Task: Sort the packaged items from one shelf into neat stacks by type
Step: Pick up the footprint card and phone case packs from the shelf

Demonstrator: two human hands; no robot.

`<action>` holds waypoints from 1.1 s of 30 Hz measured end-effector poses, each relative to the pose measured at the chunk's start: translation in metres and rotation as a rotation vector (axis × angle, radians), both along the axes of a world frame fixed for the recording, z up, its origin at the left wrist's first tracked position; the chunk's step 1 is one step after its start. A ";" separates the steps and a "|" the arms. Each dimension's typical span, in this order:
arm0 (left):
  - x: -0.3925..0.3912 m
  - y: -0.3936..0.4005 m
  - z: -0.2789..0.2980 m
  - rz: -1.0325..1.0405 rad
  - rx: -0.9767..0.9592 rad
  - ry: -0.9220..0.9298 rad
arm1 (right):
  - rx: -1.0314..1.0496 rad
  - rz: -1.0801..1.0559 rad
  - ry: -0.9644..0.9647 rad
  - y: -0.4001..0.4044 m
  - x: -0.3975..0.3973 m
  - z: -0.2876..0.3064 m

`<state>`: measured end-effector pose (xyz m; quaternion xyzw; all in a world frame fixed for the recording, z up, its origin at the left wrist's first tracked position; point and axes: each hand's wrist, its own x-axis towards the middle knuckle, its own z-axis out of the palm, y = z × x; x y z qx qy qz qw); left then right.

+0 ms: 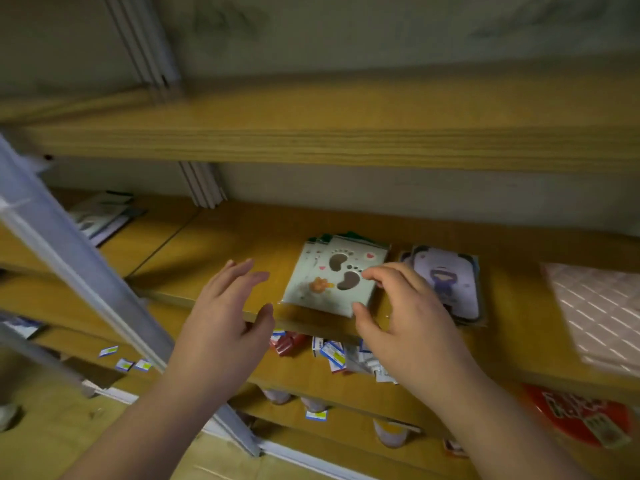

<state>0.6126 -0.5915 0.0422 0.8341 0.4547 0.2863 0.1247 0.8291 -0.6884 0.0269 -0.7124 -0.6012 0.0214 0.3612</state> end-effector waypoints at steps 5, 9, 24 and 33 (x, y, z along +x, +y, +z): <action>-0.064 0.022 -0.004 0.018 0.027 0.000 | -0.028 0.008 -0.060 0.030 -0.056 0.003; -0.135 0.037 -0.008 0.038 0.022 -0.007 | -0.058 0.001 -0.095 0.056 -0.116 0.007; -0.403 0.124 -0.009 0.189 -0.087 -0.034 | -0.077 0.176 -0.076 0.168 -0.371 0.016; -0.444 0.191 -0.019 0.213 -0.104 -0.084 | -0.060 0.305 -0.078 0.247 -0.450 0.015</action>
